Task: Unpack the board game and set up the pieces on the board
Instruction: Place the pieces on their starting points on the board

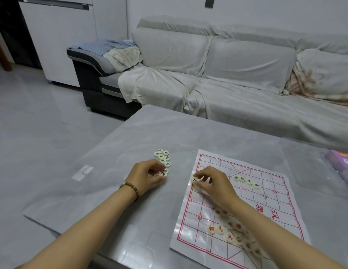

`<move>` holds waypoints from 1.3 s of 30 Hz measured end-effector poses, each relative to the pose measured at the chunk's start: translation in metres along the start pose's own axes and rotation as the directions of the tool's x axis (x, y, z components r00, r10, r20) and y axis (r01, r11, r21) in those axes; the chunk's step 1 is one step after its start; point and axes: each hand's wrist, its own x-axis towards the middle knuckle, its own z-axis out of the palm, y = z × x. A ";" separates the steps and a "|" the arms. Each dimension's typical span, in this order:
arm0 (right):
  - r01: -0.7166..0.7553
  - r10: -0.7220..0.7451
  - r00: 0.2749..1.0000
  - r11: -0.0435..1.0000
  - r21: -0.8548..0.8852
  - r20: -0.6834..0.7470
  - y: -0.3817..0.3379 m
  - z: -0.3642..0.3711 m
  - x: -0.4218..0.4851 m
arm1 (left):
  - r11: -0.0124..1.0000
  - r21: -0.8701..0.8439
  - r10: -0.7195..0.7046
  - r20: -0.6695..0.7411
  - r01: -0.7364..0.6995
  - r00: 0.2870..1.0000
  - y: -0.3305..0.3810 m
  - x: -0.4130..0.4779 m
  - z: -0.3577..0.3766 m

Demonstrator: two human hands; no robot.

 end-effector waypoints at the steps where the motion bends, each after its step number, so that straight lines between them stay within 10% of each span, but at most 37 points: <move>1: -0.026 0.026 1.000 1.000 -0.004 -0.012 0.008 -0.011 -0.004 | 1.000 -0.017 0.014 0.007 -0.014 1.000 0.008 0.004 0.009; 20: -0.205 0.185 0.974 0.964 -0.170 -0.127 0.107 -0.093 -0.042 | 0.990 0.039 0.118 0.321 -0.137 0.940 0.107 0.055 0.183; 35: -0.048 0.047 0.999 0.998 -0.043 -0.020 0.033 -0.042 -0.002 | 0.973 0.220 0.074 0.002 -0.072 0.997 0.025 0.055 0.058; 39: -0.008 0.009 0.999 0.999 -0.032 0.033 0.016 -0.014 0.016 | 0.831 0.552 -0.144 0.098 0.066 0.985 -0.007 0.075 0.042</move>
